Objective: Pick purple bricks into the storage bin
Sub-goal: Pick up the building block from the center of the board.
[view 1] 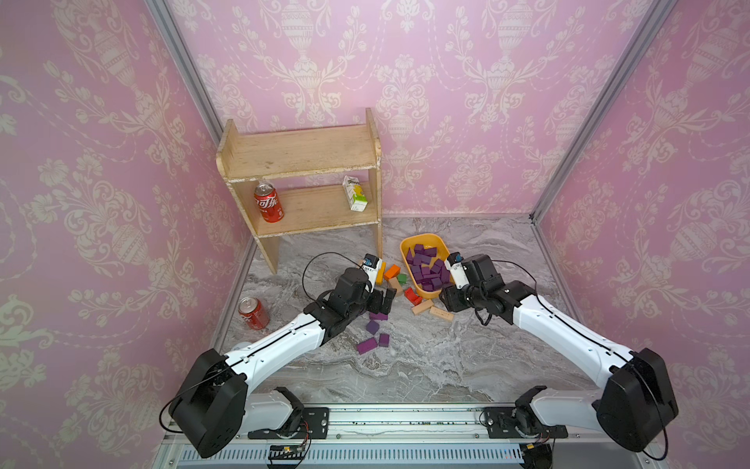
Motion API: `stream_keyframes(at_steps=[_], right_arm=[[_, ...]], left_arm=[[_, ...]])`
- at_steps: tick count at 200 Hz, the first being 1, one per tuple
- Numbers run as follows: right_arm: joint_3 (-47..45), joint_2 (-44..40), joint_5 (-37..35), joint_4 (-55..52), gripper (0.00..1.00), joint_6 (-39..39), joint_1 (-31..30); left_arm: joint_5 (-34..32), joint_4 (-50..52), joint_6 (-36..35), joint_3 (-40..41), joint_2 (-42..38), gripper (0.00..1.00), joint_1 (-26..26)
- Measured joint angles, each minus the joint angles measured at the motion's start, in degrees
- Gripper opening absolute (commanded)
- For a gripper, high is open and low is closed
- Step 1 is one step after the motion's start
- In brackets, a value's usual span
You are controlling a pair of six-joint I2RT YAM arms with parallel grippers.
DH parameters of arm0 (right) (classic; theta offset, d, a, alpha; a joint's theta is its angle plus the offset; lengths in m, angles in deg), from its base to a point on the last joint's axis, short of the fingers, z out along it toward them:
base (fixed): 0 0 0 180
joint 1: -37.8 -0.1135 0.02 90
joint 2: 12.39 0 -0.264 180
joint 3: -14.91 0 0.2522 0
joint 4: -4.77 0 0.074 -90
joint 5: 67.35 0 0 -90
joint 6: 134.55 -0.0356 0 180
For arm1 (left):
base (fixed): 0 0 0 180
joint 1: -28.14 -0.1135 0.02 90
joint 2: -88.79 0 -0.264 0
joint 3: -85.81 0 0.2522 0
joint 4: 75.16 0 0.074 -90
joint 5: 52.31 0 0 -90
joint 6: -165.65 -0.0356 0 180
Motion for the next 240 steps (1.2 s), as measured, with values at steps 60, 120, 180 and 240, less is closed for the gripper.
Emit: stream_keyframes(at_steps=[60,120,180,240], right_arm=[[-2.43,3.04,1.84,5.25,0.62,-3.78,-7.61],[0.81,16.59,3.06,9.9,0.59,-5.81,-16.26],[2.73,19.71,7.76,12.5,0.59,-6.16,-20.79],[4.37,23.71,10.49,12.48,0.59,-3.89,-23.37]], left_arm=[[-4.83,4.24,3.32,0.0,-4.37,0.99,0.0],[-7.39,4.11,5.44,0.44,-11.52,0.99,0.0],[-7.56,4.68,5.29,4.57,-13.7,0.99,0.0],[-7.52,2.71,5.25,8.55,-18.97,0.99,0.0]])
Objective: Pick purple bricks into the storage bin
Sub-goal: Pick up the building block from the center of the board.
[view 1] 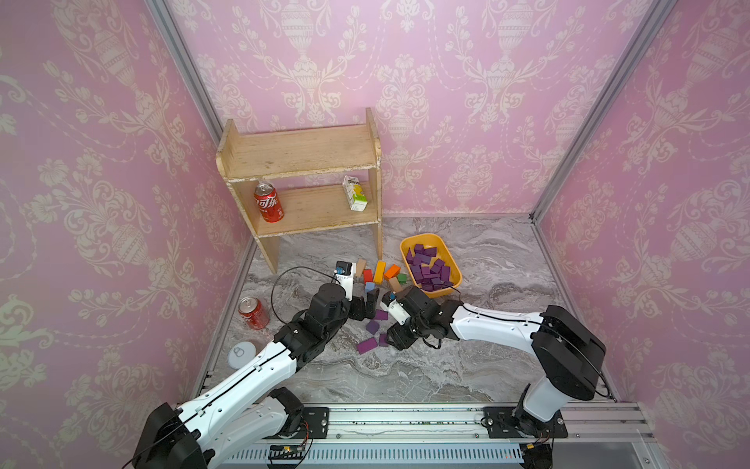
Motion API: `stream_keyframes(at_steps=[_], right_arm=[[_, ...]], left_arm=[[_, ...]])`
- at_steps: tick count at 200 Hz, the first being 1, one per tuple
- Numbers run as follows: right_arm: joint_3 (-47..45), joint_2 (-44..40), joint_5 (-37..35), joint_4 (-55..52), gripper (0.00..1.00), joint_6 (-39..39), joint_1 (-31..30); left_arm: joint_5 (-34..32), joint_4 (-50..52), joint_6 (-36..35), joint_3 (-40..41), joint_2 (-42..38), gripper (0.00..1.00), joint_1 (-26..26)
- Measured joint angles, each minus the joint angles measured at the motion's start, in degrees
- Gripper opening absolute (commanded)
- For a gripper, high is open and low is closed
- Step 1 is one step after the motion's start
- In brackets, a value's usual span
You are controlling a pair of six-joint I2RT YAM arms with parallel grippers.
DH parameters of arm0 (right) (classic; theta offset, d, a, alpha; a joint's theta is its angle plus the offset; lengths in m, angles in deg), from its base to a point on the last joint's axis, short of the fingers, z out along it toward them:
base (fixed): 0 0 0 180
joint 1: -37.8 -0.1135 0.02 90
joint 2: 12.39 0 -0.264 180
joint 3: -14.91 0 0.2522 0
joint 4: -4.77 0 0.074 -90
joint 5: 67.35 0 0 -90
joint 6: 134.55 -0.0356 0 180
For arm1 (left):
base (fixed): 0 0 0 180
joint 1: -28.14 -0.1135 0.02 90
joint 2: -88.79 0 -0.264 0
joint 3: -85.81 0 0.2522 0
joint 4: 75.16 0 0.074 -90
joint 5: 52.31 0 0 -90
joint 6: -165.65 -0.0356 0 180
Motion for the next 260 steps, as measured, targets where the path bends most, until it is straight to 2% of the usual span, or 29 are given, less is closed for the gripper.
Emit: stream_keyframes(at_steps=[119,148,176,240,260], right_arm=[[5.97,7.63,-1.18,-2.27,0.58,3.37,-2.62],[6.84,9.05,-2.1,-2.86,0.52,3.54,-2.62],[8.33,10.43,-2.49,-3.5,0.51,3.63,-2.62],[10.99,11.8,-3.34,-4.98,0.28,4.83,-2.62],[11.21,11.8,-4.02,-5.57,0.26,4.85,-2.62]], left_arm=[[-0.02,0.11,-0.9,0.04,-1.46,0.99,0.0],[-0.04,0.09,-1.29,0.04,-2.1,0.99,0.0],[-0.28,0.48,-1.75,0.04,-2.1,0.99,0.0],[-1.16,0.55,-2.01,0.26,-2.1,0.99,0.0],[-1.38,0.55,-2.19,0.26,-2.1,0.99,0.0]])
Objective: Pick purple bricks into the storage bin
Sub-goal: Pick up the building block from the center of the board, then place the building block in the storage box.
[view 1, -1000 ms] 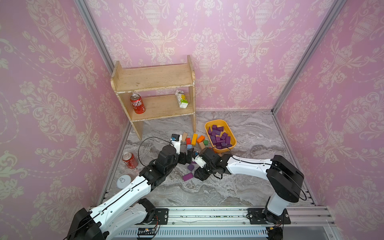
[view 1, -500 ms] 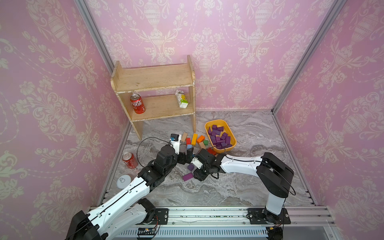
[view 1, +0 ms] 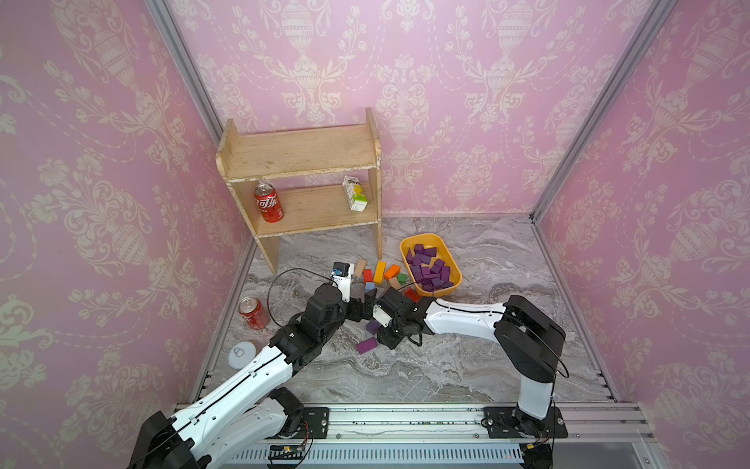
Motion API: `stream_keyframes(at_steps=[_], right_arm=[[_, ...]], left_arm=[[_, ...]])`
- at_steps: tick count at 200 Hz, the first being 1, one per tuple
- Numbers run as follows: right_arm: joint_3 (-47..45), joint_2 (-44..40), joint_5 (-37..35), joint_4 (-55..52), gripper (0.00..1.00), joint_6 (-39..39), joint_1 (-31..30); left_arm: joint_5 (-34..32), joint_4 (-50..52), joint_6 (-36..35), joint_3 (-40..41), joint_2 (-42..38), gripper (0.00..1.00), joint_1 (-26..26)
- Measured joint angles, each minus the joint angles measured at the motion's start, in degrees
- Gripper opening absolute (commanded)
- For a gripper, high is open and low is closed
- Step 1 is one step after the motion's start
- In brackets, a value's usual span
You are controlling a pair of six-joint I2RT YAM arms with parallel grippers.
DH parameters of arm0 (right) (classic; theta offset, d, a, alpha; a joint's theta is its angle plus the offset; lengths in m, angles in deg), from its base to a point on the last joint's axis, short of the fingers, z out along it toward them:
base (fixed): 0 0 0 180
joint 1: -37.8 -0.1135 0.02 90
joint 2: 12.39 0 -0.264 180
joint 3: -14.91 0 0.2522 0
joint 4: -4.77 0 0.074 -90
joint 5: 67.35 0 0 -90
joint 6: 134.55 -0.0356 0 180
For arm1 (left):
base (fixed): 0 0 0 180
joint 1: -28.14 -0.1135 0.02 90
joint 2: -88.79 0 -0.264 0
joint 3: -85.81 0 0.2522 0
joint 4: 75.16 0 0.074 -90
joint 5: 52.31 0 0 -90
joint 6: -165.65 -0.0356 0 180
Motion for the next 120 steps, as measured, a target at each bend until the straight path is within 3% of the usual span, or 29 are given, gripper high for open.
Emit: stream_keyframes(at_steps=[32,120], right_arm=[[0.0,-0.57,1.49,-0.92,0.26,-0.24,2.01],[3.32,-16.22,0.2,-6.12,0.27,0.46,19.26]], left_arm=[[-0.94,-0.02,-0.28,0.0,-0.72,0.99,0.0],[-1.05,-1.05,-1.64,-0.02,0.07,0.99,0.0]])
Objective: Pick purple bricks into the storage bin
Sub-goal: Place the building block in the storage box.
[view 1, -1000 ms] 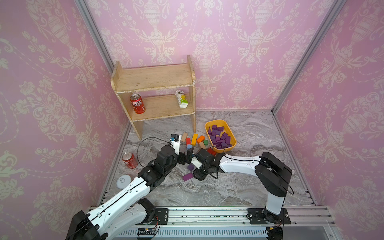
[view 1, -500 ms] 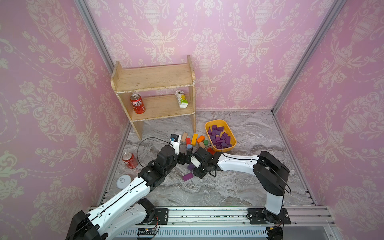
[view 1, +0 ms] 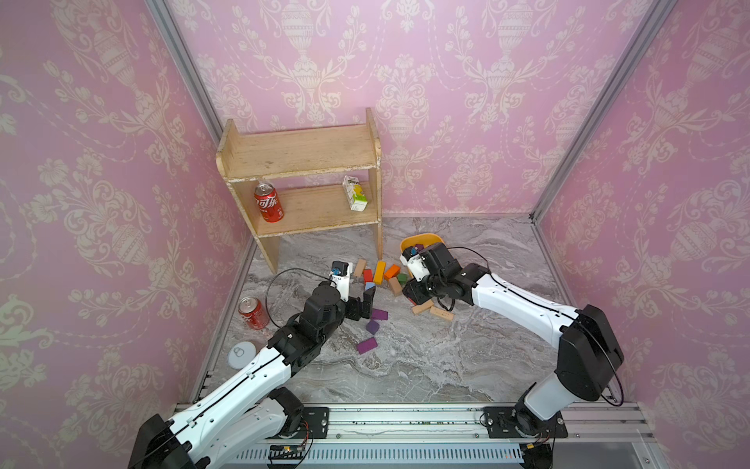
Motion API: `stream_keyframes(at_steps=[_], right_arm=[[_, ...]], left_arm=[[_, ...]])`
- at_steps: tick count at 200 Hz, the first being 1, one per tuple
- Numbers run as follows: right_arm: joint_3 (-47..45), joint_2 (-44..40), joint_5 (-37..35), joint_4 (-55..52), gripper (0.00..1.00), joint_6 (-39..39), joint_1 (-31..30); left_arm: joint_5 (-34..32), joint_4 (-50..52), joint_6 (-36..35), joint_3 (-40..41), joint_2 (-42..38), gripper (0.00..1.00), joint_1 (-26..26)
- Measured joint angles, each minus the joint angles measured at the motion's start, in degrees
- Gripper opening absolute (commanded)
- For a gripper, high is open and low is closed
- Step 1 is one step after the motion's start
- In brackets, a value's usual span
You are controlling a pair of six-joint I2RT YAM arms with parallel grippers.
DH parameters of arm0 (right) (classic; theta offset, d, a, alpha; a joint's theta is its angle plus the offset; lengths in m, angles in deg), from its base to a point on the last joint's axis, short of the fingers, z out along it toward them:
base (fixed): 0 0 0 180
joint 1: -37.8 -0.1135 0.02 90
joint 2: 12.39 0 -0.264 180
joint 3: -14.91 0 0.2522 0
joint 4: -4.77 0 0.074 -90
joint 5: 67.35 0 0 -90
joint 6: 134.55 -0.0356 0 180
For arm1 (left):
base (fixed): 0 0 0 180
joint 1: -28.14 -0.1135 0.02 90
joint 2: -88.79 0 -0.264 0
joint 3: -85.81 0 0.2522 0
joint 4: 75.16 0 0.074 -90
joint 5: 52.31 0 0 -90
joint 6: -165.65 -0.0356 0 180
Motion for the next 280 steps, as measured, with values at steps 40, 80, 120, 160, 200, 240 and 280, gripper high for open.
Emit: stream_keyframes(at_steps=[40,80,120,160,200,240,280], right_arm=[[2.47,3.58,-1.55,-1.68,0.27,0.02,7.69],[7.91,10.82,-3.74,-4.61,0.27,1.33,9.97],[10.14,13.77,-5.35,-7.74,0.28,2.67,10.4],[10.14,14.03,-6.36,-8.96,0.35,2.91,10.45],[10.05,14.03,-5.77,-9.14,0.52,3.21,10.45],[5.25,11.45,-4.63,-7.58,0.56,2.78,10.45],[-4.57,0.68,-2.23,-3.69,0.57,1.22,10.45]], left_arm=[[0.07,-3.85,0.42,0.24,2.93,0.99,0.0],[0.28,-7.96,1.07,0.83,6.71,0.99,0.0],[0.68,-8.48,0.98,0.81,8.46,0.99,-0.07],[1.55,-8.46,0.31,0.11,12.28,0.99,-0.37],[3.06,-8.02,-0.74,-2.51,15.74,0.99,-0.44],[3.39,-5.95,-1.36,-3.76,15.82,0.99,-0.44],[3.52,1.42,-1.57,-7.15,15.78,0.99,-0.44]])
